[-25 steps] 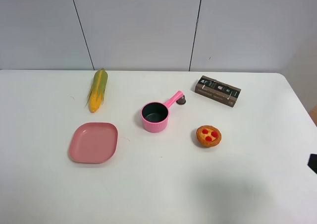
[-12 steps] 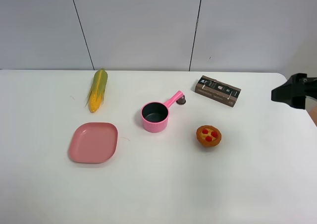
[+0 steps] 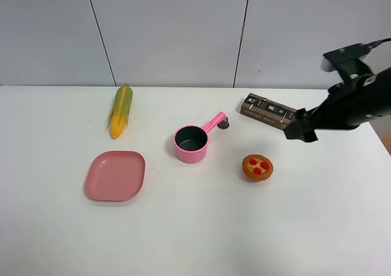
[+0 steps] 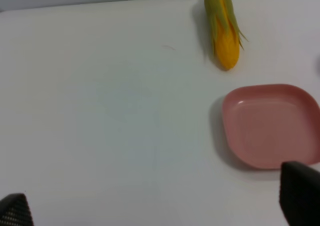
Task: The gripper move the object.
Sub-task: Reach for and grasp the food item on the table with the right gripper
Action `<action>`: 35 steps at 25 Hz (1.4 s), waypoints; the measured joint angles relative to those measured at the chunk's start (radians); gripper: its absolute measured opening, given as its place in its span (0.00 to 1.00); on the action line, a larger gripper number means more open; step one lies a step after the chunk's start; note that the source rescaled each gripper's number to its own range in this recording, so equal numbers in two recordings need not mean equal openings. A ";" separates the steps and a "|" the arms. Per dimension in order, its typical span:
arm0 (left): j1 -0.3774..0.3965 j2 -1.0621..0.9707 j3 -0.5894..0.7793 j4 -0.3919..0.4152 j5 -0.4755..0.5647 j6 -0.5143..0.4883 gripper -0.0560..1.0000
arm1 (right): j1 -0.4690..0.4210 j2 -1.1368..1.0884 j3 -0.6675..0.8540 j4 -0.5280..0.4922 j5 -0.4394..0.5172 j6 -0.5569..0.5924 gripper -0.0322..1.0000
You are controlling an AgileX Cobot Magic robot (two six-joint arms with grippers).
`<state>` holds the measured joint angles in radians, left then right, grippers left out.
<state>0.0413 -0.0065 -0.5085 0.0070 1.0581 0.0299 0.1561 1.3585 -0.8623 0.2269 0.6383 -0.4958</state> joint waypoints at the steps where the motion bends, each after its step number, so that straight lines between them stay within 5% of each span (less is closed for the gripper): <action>1: 0.000 0.000 0.000 0.000 0.000 0.000 1.00 | 0.035 0.029 -0.012 -0.024 0.000 0.001 1.00; 9: 0.000 0.000 0.000 0.000 0.000 0.000 1.00 | 0.162 0.270 -0.102 -0.105 -0.009 0.102 1.00; 35: 0.000 0.000 0.000 0.000 0.000 0.000 1.00 | 0.243 0.541 -0.114 -0.120 -0.109 0.080 1.00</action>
<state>0.0413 -0.0065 -0.5085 0.0070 1.0581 0.0299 0.3992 1.8999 -0.9767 0.1067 0.5290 -0.4153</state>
